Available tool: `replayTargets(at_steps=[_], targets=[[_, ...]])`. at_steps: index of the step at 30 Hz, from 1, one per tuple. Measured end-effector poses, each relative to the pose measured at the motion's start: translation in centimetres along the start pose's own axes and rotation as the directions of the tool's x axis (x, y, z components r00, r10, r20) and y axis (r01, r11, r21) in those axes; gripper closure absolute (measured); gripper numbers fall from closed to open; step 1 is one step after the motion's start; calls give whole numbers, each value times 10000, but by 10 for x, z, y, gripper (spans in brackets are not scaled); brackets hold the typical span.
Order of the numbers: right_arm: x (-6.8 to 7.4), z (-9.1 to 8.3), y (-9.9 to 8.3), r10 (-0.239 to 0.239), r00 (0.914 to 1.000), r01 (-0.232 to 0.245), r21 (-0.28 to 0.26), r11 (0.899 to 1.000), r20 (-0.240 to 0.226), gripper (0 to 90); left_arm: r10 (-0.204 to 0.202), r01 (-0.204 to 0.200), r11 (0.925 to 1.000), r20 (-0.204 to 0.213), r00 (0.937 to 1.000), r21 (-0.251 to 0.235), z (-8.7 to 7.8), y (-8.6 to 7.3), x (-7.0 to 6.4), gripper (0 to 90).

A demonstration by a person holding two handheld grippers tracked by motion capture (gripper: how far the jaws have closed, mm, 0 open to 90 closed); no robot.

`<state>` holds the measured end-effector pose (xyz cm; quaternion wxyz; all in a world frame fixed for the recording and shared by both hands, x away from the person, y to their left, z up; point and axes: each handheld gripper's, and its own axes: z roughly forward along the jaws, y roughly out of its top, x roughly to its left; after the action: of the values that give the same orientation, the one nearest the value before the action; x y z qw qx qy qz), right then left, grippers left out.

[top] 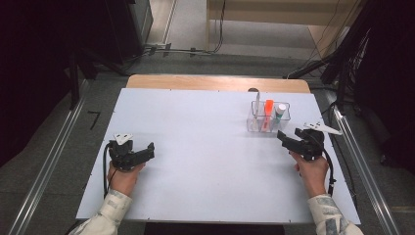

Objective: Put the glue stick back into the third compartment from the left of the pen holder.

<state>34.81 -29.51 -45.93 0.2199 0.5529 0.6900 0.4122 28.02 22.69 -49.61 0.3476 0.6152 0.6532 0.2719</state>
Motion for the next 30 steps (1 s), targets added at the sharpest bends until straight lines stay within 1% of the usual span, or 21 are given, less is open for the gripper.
replayTargets(at_steps=[5, 10, 14, 20, 25, 30], targets=[[-1, -4, -4, 24, 10000, -24, 14, 10000, 46, 234, -19, 19, 10000, -2, 10000, -14, 0, 0, 0, 88], [-2, -12, -8, 7, 10000, -7, -31, 10000, -63, 235, -4, 4, 10000, 14, 10000, -16, 0, 0, 0, 88], [-3, -16, -13, -15, 10000, 15, 58, 10000, -46, 234, -5, 5, 10000, 0, 10000, -36, -1, 0, 0, 88], [-4, -19, -17, -14, 10000, 15, 123, 9999, -47, 234, 11, -11, 10000, -27, 10000, -34, -1, 0, -1, 88], [-5, -21, -19, -37, 10000, 38, 150, 9999, -39, 233, -91, 91, 9999, 22, 10000, -108, -4, 0, 0, 89], [-6, -23, -22, -62, 10000, 61, 161, 9999, 22, 233, -101, 102, 9999, 49, 9999, -113, -4, 0, 0, 89]])
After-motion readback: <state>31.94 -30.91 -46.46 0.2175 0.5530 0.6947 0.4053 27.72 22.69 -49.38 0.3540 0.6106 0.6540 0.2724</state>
